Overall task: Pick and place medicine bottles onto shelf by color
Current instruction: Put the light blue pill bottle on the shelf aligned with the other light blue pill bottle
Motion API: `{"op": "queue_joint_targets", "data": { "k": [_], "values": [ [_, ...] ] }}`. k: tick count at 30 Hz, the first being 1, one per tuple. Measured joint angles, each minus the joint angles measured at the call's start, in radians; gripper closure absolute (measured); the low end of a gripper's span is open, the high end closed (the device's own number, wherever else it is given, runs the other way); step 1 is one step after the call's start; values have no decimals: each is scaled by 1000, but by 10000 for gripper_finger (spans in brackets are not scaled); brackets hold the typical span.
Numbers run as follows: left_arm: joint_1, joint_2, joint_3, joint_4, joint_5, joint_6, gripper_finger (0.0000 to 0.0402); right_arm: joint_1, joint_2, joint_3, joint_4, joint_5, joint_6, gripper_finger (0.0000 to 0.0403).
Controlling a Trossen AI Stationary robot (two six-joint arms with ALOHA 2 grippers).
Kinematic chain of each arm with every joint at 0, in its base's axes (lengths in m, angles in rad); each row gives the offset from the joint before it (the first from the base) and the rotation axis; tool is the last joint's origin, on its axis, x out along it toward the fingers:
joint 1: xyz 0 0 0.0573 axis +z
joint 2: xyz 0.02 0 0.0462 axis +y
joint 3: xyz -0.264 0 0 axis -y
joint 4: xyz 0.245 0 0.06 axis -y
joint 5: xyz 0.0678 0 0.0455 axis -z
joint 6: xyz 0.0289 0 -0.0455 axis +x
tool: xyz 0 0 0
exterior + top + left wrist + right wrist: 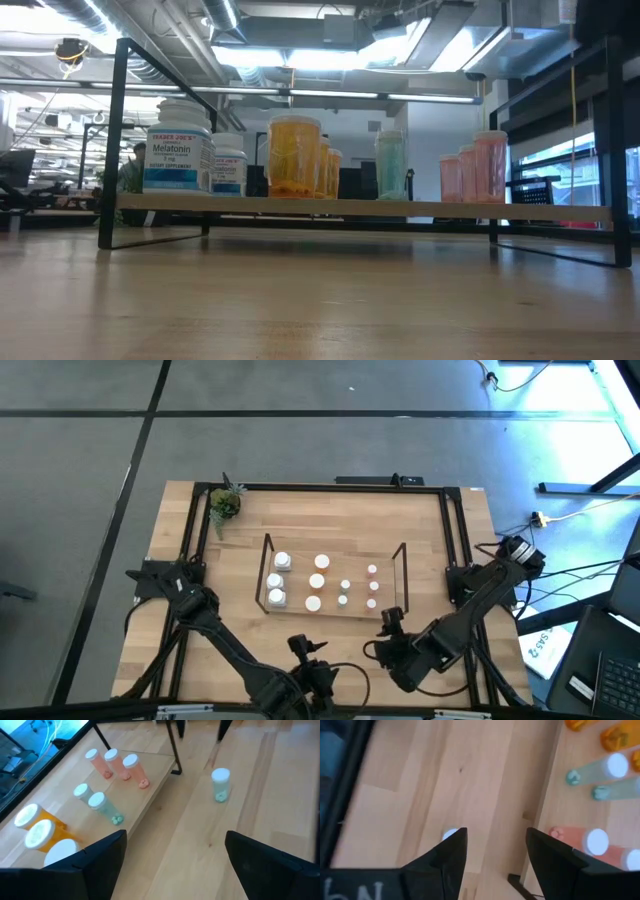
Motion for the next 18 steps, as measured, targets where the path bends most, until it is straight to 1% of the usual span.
{"op": "queue_joint_targets", "data": {
  "k": [2,4,7,12,18],
  "values": [
    [11,2,-17,22,6,2,71,10,-29,0,-2,2,25,199],
    [21,0,-49,91,7,11,72,27,-64,0,-17,22,51,198],
    [33,2,-97,193,18,83,69,61,-116,0,-24,69,87,198],
    [61,2,-206,487,89,236,70,112,-178,0,-23,85,130,198],
    [114,2,-349,864,190,404,71,169,-205,0,-23,85,149,198]
  ]
}}
